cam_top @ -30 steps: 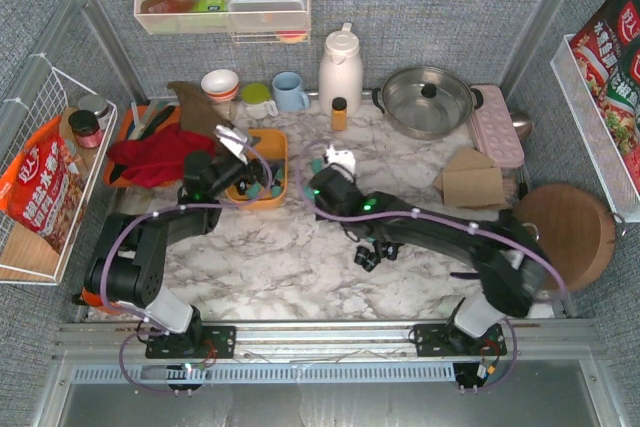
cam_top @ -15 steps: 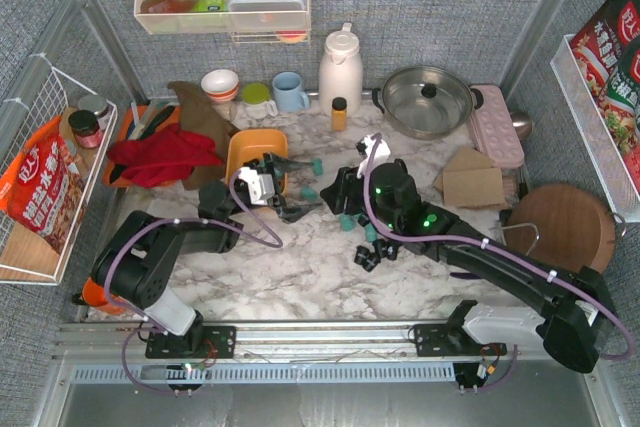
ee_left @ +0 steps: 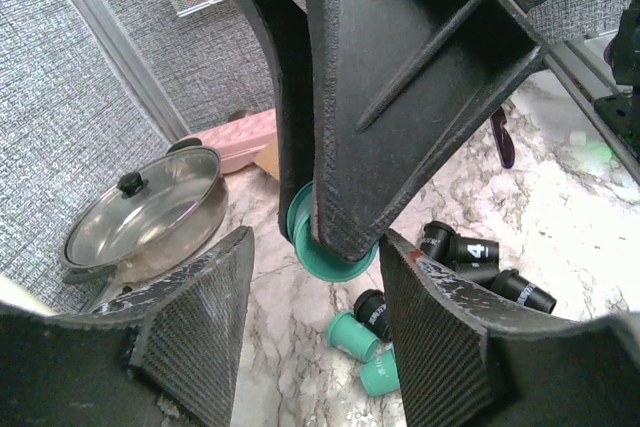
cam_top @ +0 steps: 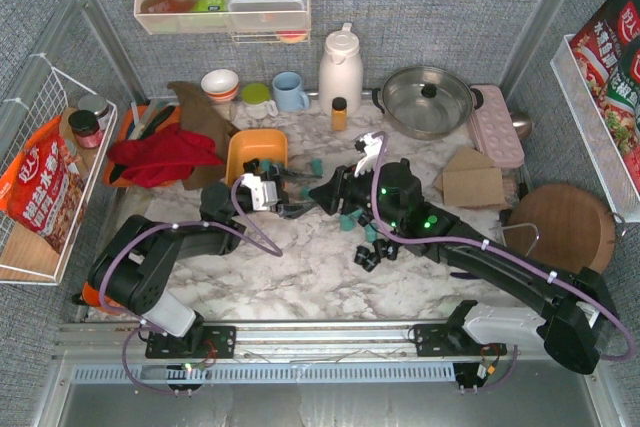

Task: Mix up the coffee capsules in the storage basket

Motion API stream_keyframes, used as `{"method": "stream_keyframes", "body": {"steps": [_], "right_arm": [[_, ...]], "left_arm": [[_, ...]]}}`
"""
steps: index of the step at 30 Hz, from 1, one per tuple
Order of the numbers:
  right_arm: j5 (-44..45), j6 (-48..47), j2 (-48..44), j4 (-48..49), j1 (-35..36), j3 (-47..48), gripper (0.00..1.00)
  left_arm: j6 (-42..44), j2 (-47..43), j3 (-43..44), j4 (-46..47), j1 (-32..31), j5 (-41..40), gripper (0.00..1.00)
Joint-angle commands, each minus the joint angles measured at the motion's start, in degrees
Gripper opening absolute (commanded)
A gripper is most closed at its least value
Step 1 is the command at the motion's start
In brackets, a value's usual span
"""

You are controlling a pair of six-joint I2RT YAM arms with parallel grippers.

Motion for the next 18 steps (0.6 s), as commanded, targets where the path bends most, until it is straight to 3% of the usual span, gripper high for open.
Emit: {"method": "stream_keyframes", "body": {"steps": [1, 11, 18], "right_arm": [[-2.4, 1.6, 0.5, 4.2, 0.0, -0.1, 0.32], [-4.1, 2.6, 2.4, 5.5, 0.0, -0.3, 0.34], [-2.3, 0.1, 1.3, 1.6, 0.0, 0.9, 0.56]], "left_arm": [[-1.1, 0.2, 0.1, 2.6, -0.4, 1.5, 0.59], [-3.2, 0.5, 0.2, 5.6, -0.6, 2.8, 0.36], [-3.2, 0.8, 0.0, 5.6, -0.6, 2.6, 0.3]]}}
